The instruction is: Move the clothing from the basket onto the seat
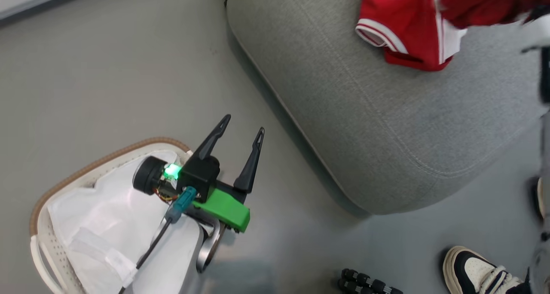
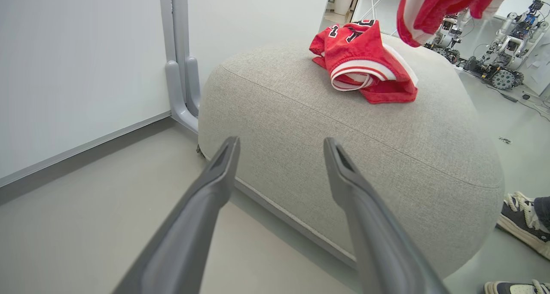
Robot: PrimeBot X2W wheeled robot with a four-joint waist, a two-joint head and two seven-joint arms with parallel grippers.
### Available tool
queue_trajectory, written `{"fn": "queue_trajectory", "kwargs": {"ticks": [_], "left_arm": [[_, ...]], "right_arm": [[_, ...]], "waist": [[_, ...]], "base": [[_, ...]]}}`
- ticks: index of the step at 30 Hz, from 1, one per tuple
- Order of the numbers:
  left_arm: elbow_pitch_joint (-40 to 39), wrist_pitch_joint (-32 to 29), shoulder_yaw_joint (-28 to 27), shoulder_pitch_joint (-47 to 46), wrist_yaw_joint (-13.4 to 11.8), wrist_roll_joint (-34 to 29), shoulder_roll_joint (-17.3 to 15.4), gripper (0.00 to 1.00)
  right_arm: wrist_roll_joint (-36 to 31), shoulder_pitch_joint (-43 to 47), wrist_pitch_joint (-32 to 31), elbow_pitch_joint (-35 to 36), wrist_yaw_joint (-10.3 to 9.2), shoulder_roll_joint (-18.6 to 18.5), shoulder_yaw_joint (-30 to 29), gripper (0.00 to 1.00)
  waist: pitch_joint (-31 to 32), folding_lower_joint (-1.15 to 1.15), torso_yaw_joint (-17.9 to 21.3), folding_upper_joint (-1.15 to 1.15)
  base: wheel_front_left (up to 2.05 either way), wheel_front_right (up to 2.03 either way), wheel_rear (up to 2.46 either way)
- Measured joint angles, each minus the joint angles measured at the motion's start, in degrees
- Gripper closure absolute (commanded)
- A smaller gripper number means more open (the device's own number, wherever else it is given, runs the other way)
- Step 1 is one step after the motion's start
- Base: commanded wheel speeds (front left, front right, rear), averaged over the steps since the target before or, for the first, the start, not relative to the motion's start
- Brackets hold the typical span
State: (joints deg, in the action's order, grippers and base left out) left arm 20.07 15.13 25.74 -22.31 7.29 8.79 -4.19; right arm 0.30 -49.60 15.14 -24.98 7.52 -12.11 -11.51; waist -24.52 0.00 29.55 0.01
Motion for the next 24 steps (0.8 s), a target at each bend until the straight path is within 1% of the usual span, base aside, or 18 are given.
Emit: {"fn": "queue_trajectory", "kwargs": {"ticks": [6, 10, 13, 14, 16, 17, 20, 24], "left_arm": [[0.4, 0.0, 0.7, -3.0, 0.0, -0.9, -0.1, 0.00], [0.7, 0.0, 1.1, -4.6, 0.1, -1.3, -0.2, 0.00], [1.0, 0.0, 1.3, -5.7, 0.1, -1.4, -0.2, 0.00], [1.0, 0.0, 1.1, -5.9, 0.1, -1.4, -0.2, 0.00], [1.0, 0.0, 0.6, -6.3, 0.1, -1.4, -0.2, 0.00], [0.9, 0.0, 0.4, -6.4, 0.1, -1.4, -0.2, 0.00], [0.9, 0.0, 0.0, -6.4, 0.1, -1.3, -0.1, 0.00], [1.1, 0.0, -1.3, -6.1, 0.1, -1.1, 0.0, 0.00]], "right_arm": [[-4.4, -7.5, 0.0, -7.6, 0.00, -3.6, -5.9, 1.00], [-6.8, -10.7, 0.0, -11.5, 0.00, -4.6, -9.8, 1.00], [-9.6, -11.0, 0.0, -14.9, 0.00, -5.0, -12.6, 1.00], [-10.2, -10.9, 0.0, -15.8, 0.00, -4.8, -13.6, 0.89], [-11.4, -10.3, 0.0, -17.7, 0.00, -4.4, -16.0, 0.43], [-12.0, -9.7, 0.0, -18.5, 0.00, -4.2, -16.9, 0.00], [-13.8, -6.2, 0.0, -20.2, 0.00, -2.9, -19.9, 0.00], [-14.1, -2.6, 0.0, -18.8, 0.01, -1.2, -22.3, 0.00]], "waist": [[-4.6, 0.00, -2.6, 0.00], [-7.1, 0.00, -4.5, 0.00], [-8.9, 0.01, -6.4, 0.00], [-9.3, 0.01, -6.9, 0.00], [-10.3, 0.01, -8.2, 0.00], [-10.6, 0.01, -8.7, 0.00], [-11.5, 0.01, -10.4, 0.00], [-11.6, 0.01, -11.9, 0.00]], "base": [[0.00, 0.00, 0.00], [0.00, 0.00, 0.00], [0.00, 0.00, 0.00], [0.00, 0.00, 0.00], [0.00, 0.00, 0.00], [0.00, 0.00, 0.00], [0.00, 0.00, 0.00], [0.00, 0.00, 0.00]]}}
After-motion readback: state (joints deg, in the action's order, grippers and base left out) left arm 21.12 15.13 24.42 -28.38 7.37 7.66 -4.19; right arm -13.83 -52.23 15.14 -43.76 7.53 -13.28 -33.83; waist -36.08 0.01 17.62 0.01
